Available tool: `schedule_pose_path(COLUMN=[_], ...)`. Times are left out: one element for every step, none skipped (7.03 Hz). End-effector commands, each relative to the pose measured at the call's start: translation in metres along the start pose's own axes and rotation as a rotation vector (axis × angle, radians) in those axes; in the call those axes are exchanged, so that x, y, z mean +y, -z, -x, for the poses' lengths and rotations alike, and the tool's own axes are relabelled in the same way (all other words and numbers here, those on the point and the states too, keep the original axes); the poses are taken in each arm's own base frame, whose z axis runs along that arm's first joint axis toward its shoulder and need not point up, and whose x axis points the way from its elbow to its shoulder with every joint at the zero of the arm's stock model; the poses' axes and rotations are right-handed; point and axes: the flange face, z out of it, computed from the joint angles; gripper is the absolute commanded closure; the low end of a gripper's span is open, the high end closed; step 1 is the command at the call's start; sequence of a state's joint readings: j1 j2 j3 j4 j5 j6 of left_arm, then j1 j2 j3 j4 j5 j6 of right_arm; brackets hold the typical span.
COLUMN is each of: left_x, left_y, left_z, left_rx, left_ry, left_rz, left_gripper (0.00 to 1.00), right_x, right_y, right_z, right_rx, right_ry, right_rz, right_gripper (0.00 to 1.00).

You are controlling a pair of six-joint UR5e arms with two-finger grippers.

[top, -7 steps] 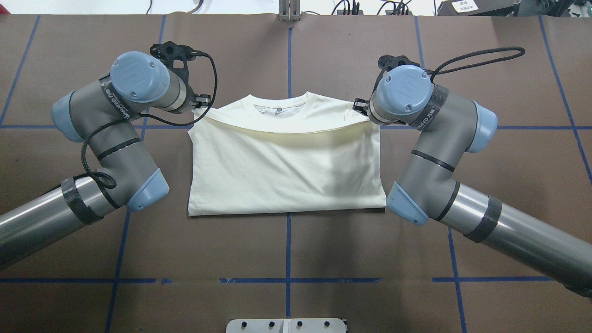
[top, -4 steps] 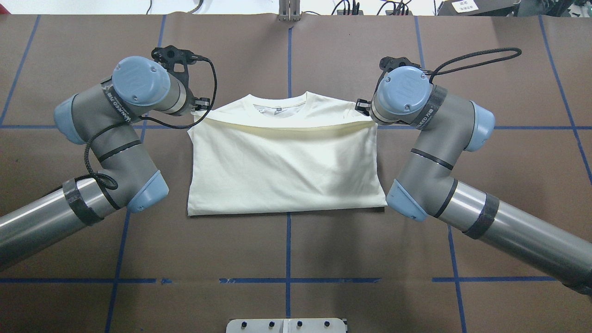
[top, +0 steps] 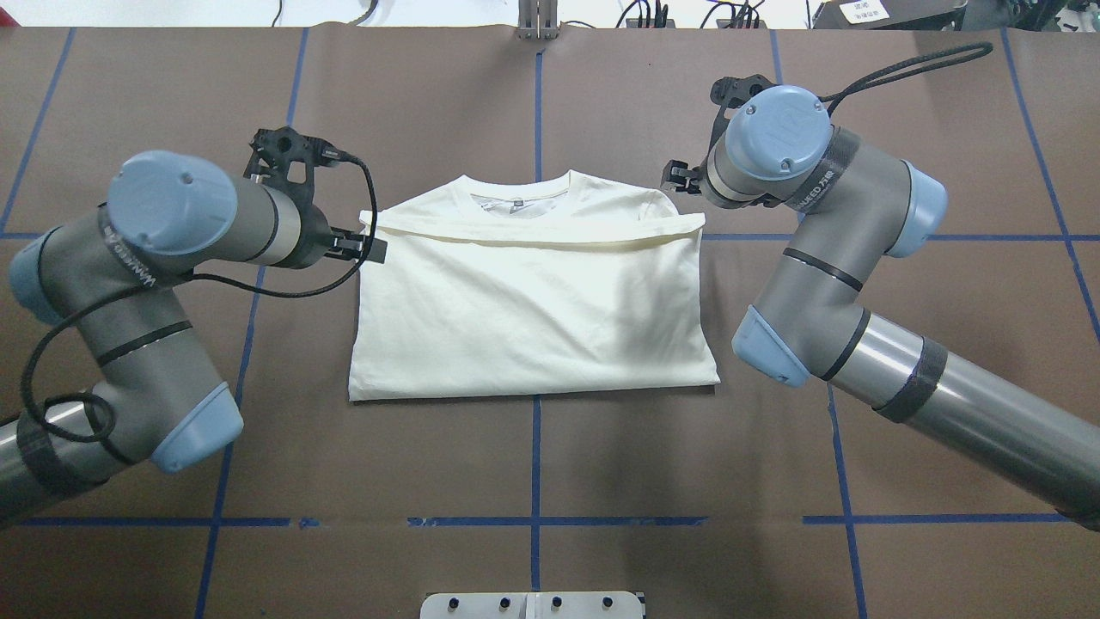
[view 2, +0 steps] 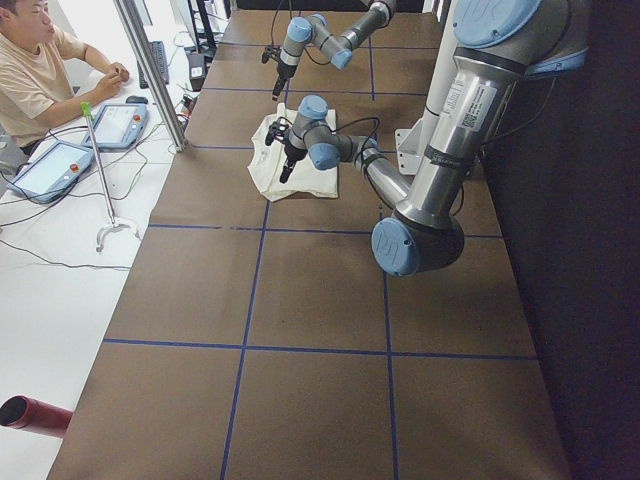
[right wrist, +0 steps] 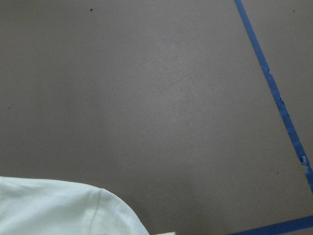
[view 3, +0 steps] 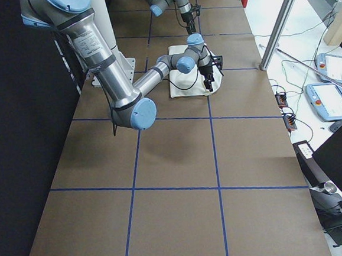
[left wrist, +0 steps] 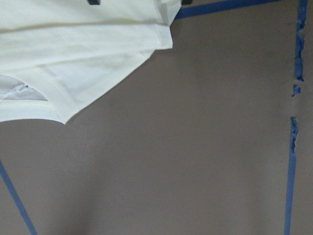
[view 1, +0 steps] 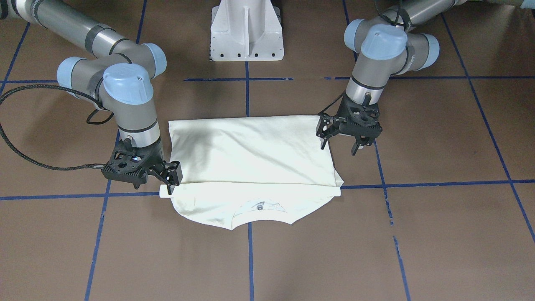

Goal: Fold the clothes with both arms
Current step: 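Release the hem and draw both grippers back from the folded shirt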

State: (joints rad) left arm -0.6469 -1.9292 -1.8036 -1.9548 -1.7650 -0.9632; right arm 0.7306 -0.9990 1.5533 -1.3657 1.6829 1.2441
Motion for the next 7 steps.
schedule_pose_path(left_x=[0.084, 0.113, 0.133, 0.136, 0.136, 0.137, 0.137], left_y=[-0.006, -0.015, -0.025, -0.025, -0.028, -0.029, -0.030], left_z=[0.001, -0.004, -0.014, -0.017, -0.018, -0.017, -0.018], left_rx=[0.048, 0.071, 0.074, 0.080, 0.078, 0.075, 0.076], left_ry=[0.059, 0.112, 0.159, 0.161, 0.160, 0.161, 0.158], left_rz=[0.031, 0.014, 0.050, 0.054, 0.056, 0.057, 0.058], left_gripper=[0.11, 0.31, 0.49, 0.52, 0.52, 0.52, 0.52], right_x=[-0.003, -0.003, -0.003, -0.004, -0.004, -0.004, -0.004], right_y=[0.001, 0.000, 0.000, 0.000, 0.000, 0.000, 0.000], right_z=[-0.003, -0.003, -0.003, -0.003, -0.003, -0.003, -0.003], right_rx=[-0.009, -0.008, -0.008, -0.008, -0.007, -0.007, -0.007], right_ry=[0.002, 0.001, 0.001, 0.000, 0.000, 0.000, 0.000], right_rz=[-0.003, -0.002, -0.002, -0.003, -0.005, -0.005, -0.005], right_gripper=[0.00, 0.00, 0.00, 0.00, 0.00, 0.00, 0.00])
